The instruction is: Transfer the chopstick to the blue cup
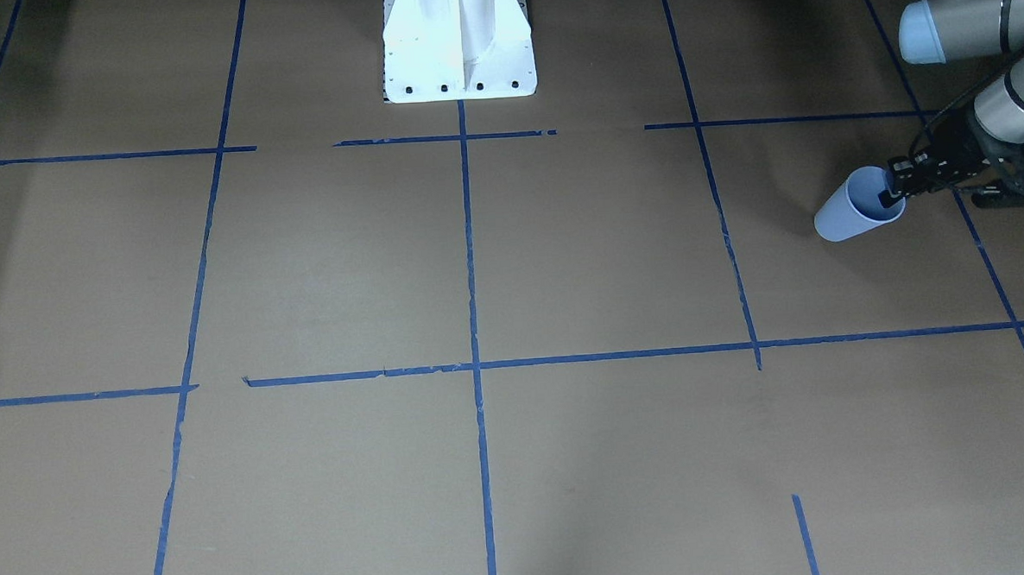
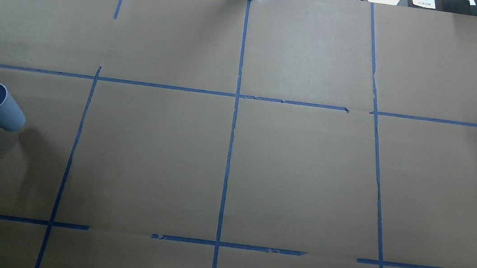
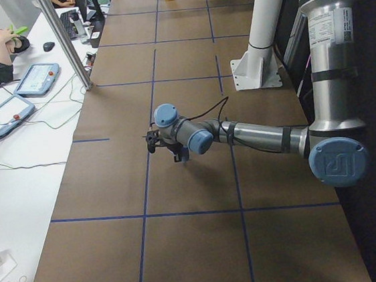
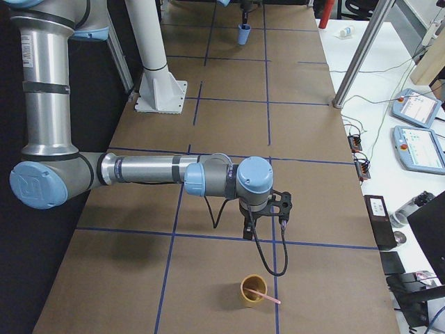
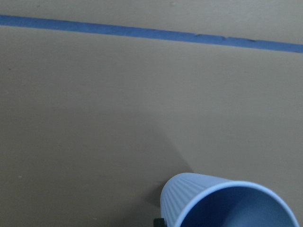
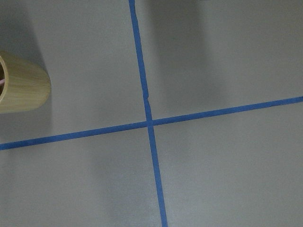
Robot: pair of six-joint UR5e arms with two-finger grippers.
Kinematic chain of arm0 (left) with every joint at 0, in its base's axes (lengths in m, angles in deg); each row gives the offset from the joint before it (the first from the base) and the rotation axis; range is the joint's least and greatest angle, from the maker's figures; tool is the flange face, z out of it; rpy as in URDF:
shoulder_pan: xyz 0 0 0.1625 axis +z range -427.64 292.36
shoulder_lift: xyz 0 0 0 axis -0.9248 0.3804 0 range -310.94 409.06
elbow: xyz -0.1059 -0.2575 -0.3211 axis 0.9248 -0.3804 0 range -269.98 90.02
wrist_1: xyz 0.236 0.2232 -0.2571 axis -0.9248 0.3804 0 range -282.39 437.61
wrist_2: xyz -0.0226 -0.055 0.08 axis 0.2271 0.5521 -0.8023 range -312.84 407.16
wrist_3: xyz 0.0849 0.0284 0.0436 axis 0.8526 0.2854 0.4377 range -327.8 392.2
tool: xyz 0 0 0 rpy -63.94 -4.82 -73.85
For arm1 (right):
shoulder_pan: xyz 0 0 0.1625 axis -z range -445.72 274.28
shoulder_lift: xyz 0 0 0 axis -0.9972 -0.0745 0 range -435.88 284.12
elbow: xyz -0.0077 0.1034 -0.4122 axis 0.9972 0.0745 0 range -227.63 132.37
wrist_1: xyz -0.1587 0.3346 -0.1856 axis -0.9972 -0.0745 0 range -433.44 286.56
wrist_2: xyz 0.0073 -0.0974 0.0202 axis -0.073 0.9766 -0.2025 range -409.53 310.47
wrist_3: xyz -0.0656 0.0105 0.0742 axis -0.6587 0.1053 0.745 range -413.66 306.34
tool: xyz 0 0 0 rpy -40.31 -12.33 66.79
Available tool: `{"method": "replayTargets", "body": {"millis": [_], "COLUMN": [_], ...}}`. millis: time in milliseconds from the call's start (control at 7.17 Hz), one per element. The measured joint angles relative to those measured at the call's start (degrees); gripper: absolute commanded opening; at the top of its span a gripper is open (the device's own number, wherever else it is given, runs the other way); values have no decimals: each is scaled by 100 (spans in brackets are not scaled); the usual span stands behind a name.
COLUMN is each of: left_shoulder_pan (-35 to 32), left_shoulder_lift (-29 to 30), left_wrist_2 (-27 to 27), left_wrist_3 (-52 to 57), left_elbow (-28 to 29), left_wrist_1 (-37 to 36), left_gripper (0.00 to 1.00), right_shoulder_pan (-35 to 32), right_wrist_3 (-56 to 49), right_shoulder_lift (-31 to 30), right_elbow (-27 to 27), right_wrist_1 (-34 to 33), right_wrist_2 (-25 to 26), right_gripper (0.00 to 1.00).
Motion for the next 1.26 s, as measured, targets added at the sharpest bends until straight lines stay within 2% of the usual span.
{"method": "replayTargets", "body": {"millis": [279,419,558,698,977,1256], "left_shoulder_pan": [62,335,903,1598,2551,3050], "left_shoulder_lift": [791,1398,2031,2648,3819,4299], "left_wrist_2": [-42,-196,-609,-1195,-2125,-2677], "left_wrist_3": [-437,-1067,-1818,-2471,-3427,-3752], "left_elbow": [-703,-815,-827,-713,10,639], "left_wrist_1": [-1151,-1409,-1597,-1780,-1903,-1609], "left_gripper": [0,0,0,0,0,0], "right_shoulder_pan": [0,0,0,0,0,0], "right_wrist_3": [-10,-25,-41,-46,-49,-14], "right_shoulder_lift": [11,16,20,28,42,76], "right_elbow": [-4,-6,-6,-6,-32,-161], "right_wrist_1": [-6,-12,-20,-24,-28,-36], "right_wrist_2": [-4,-7,-11,-15,-20,-57], "right_gripper": [100,100,100,100,100,100]}}
